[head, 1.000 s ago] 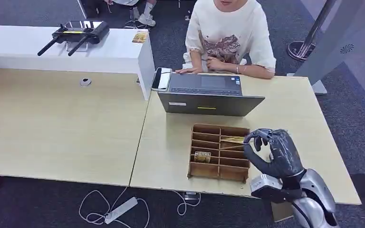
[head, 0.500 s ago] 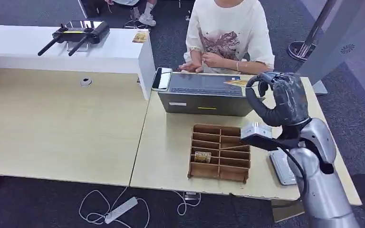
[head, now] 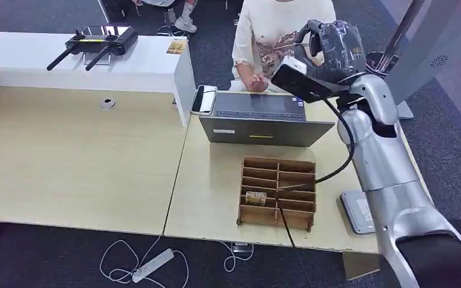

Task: Pass the card to the sensor for recognition and then transmit it.

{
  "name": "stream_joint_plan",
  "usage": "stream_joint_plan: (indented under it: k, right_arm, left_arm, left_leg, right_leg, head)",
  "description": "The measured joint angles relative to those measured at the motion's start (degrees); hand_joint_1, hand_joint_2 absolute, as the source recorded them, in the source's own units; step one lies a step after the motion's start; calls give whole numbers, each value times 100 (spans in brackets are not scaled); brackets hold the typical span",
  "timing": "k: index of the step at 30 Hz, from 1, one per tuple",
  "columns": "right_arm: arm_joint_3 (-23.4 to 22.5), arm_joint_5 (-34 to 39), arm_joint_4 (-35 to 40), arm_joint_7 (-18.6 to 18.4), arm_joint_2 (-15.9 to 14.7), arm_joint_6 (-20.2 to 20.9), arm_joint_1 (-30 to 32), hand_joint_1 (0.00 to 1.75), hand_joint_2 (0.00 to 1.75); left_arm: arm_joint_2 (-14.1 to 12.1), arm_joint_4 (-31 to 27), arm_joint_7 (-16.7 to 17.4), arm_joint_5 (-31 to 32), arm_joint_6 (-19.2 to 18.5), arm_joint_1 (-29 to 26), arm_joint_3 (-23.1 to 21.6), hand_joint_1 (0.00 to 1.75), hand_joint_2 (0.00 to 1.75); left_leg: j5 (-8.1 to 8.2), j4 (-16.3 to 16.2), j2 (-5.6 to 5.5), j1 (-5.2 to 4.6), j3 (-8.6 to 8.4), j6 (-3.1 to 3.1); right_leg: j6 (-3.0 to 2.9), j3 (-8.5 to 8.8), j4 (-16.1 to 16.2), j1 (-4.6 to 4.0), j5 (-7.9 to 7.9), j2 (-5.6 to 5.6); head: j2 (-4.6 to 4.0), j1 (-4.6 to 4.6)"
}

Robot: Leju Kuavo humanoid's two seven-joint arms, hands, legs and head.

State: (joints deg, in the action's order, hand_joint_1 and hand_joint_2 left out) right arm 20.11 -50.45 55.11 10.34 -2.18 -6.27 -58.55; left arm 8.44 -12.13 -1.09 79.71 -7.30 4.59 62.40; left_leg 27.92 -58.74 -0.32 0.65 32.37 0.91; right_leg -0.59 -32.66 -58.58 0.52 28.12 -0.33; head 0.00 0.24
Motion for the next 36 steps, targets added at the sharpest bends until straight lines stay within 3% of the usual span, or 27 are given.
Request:
stream_joint_plan:
  k: [7,12,16,34,35,36]
  right_arm:
    - [44,-11,-826,-78,240,7,-445,175,175]
    - [52,-327,-1624,-531,363,359,-831,175,175]
    - [87,-640,-2260,-767,415,385,-1075,175,175]
    - [87,-837,-2954,-655,437,192,-1247,175,175]
    - [87,-844,-2970,-655,437,192,-1247,147,175]
    - [87,-854,-2985,-658,437,199,-1247,0,175]
  left_arm:
    - [0,0,-2,0,0,-2,-2,0,0]
    - [-2,0,-54,2,-50,8,-4,0,0]
    - [0,0,-59,4,-70,36,-15,0,0]
    - [-11,0,-48,-33,-94,92,-35,0,0]
    - [-11,0,-48,-33,-92,92,-35,0,0]
    - [-11,0,-48,-33,-92,91,-35,0,0]
  left_leg:
    - [0,0,-3,-1,1,0]
    - [0,-2,-3,-1,1,0]
    - [-1,-3,-4,-1,0,0]
    - [-2,-3,-3,-1,0,-2]
    - [-2,-3,-3,-1,0,-2]
    - [-2,-3,-3,-1,0,-2]
  right_leg:
    - [0,0,1,0,0,-2]
    - [1,0,2,1,-1,-2]
    - [2,1,1,0,-1,-2]
    - [3,0,1,0,-2,-1]
    - [3,0,1,0,-2,-1]
    - [3,0,1,0,-2,-1]
  head:
    - [0,2]
    - [0,2]
    - [0,0]
    - [0,2]
    - [0,2]
    - [0,2]
